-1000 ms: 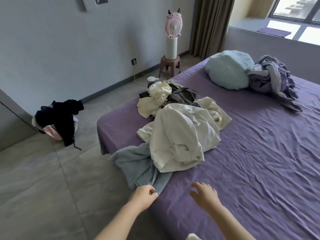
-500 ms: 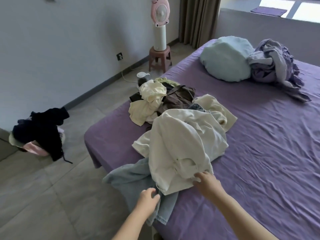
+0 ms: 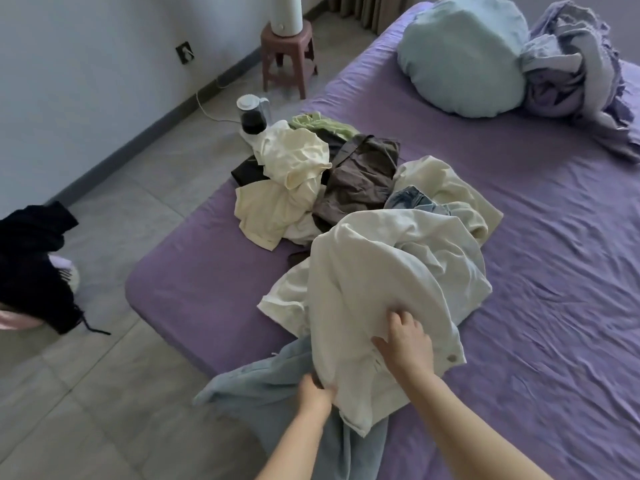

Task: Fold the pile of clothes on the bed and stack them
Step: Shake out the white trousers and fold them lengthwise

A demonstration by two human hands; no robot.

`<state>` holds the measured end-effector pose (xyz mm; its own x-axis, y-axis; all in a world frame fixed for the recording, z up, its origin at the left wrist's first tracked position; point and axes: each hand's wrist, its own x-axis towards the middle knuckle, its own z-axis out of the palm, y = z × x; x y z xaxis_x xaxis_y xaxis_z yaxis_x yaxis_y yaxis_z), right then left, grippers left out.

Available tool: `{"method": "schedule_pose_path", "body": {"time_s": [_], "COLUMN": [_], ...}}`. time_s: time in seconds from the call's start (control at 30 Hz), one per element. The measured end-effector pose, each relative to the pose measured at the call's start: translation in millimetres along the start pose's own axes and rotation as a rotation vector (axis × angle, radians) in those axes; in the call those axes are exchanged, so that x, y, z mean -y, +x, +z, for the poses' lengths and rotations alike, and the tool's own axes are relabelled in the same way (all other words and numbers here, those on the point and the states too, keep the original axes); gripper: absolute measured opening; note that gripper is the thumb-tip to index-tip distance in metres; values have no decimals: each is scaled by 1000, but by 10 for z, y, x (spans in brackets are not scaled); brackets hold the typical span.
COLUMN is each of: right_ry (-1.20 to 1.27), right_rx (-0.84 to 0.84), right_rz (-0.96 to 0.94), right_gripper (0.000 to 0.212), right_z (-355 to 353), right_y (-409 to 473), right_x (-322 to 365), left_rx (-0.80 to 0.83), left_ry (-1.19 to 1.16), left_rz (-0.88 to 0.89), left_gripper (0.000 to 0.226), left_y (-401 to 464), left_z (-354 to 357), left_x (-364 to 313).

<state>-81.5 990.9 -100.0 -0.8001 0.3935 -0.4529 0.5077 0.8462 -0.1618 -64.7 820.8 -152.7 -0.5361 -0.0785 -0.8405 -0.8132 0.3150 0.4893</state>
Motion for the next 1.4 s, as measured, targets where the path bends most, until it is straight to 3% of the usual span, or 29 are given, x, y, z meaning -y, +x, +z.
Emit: {"method": "schedule_pose_path", "body": {"time_s": [0.07, 0.17, 0.27, 0.37, 0.43, 0.6, 0.83, 0.97, 1.1, 1.17, 1.27, 1.4], "right_ry": [-48, -55, 116, 390, 403, 522, 846, 1077, 1152, 1116, 1106, 1134], "right_rx": [-32, -61, -99, 32, 101, 23, 68, 225, 131, -37, -287, -470], "right_rz": [41, 53, 23, -11, 4, 44, -138, -271, -403, -431, -470, -406], "right_gripper": [42, 20, 17, 27, 24, 7, 29, 67, 97, 77, 20, 19], "right_z": [62, 102, 69, -80, -190, -520, -970, -1198, -1354, -1461, -1722, -2254], "right_y": [44, 48, 26, -29, -79, -202, -572, -894, -1214, -1401, -1661, -2005], "right_x": [13, -41, -122, -114, -101, -257, -450, -564, -700, -814, -1092, -1633], "left_rx": [-14, 56, 96, 163, 175, 161, 142, 54, -35, -44, -23, 43], "left_ry": [18, 29, 34, 42, 95, 175, 69, 59, 63, 45, 23, -65], "left_rz": [30, 167, 311, 419, 505, 671, 808, 918, 1087, 1148, 1188, 1179], "left_gripper": [13, 3, 12, 19, 16, 24, 24, 33, 24, 26, 30, 25], "left_y": [4, -91, -252, -450, -625, -1123, -1930, -2347, -2821, -3088, -3459, -3840], "left_z": [9, 19, -28, -120, -202, -380, -329, -135, 75, 161, 283, 465], "left_x": [-32, -151, -377, -660, -860, -1236, -1486, -1559, -1688, -1770, -1887, -2000]}}
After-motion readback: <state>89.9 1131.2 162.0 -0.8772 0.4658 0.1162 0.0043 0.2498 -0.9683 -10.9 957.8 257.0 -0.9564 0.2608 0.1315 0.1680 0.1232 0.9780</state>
